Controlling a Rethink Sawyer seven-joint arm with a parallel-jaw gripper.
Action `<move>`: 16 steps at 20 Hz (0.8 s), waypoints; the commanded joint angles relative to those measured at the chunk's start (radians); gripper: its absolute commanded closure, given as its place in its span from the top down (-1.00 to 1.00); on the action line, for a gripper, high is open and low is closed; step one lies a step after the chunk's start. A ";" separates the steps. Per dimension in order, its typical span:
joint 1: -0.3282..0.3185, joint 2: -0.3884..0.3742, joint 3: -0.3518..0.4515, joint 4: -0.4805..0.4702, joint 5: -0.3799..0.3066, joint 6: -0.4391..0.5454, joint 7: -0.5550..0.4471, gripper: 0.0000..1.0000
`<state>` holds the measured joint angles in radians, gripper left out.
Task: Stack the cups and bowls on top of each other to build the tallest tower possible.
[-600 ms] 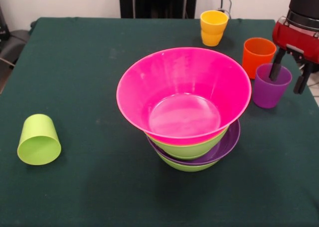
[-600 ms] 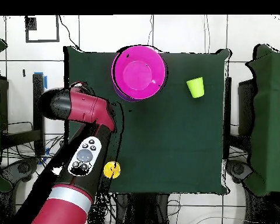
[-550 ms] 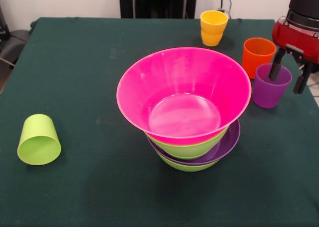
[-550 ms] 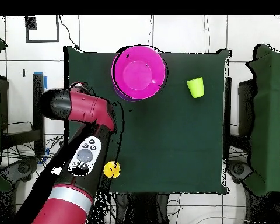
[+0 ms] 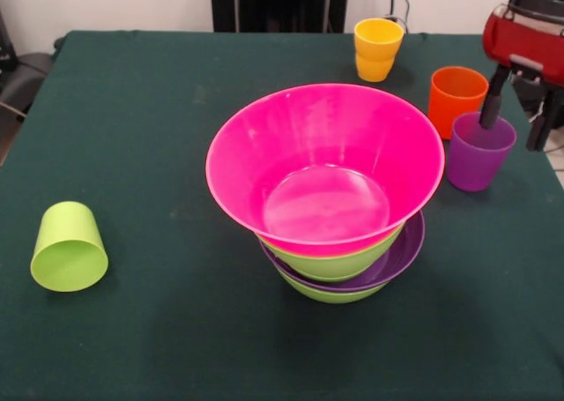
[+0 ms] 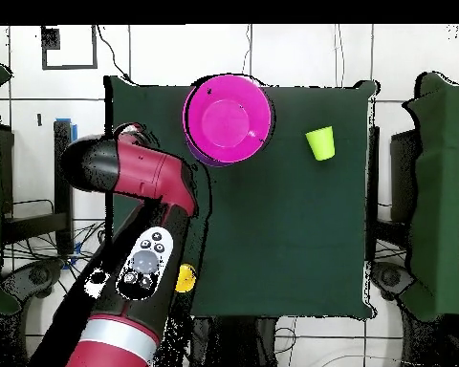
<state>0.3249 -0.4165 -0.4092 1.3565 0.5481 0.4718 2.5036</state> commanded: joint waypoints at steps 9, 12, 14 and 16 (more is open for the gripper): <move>0.071 -0.002 0.084 0.137 0.011 0.066 0.211 1.00; 0.092 0.000 0.078 0.142 0.018 0.080 0.227 1.00; 0.097 -0.003 0.082 0.156 0.023 0.081 0.227 1.00; 0.096 -0.008 0.087 0.172 0.029 0.076 0.221 1.00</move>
<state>0.4129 -0.4541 -0.4117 1.4153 0.5619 0.4718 2.5038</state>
